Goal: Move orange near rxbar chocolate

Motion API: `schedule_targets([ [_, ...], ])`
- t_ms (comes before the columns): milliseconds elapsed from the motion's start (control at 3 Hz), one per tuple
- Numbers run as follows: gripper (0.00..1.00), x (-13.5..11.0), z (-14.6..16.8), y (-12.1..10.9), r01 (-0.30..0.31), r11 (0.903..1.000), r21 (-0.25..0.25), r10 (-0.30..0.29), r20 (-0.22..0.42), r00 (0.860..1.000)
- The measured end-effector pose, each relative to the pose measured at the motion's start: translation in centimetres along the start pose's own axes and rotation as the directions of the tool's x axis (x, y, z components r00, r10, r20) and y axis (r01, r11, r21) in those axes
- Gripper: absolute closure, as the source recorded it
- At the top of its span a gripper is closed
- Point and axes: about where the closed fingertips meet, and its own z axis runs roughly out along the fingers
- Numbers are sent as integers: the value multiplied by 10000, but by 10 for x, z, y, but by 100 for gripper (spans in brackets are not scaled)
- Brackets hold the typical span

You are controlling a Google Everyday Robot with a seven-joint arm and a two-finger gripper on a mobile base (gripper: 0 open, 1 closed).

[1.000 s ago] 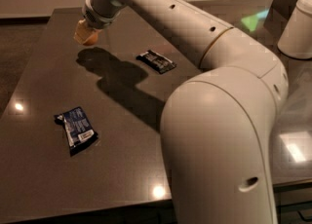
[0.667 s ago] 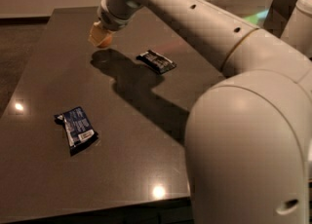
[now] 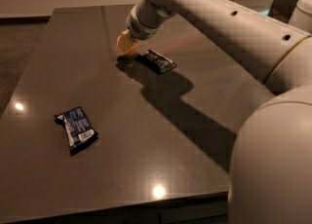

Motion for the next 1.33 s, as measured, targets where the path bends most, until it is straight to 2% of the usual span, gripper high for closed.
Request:
schedule_targets([
  [333, 100, 18, -10, -1, -65, 9999, -86, 64, -69, 10000],
  [1000, 100, 32, -20, 24, 389, 9965, -735, -395, -67, 9992],
  [1333, 96, 37, -17, 33, 595, 9941, -912, -615, -201, 9979],
])
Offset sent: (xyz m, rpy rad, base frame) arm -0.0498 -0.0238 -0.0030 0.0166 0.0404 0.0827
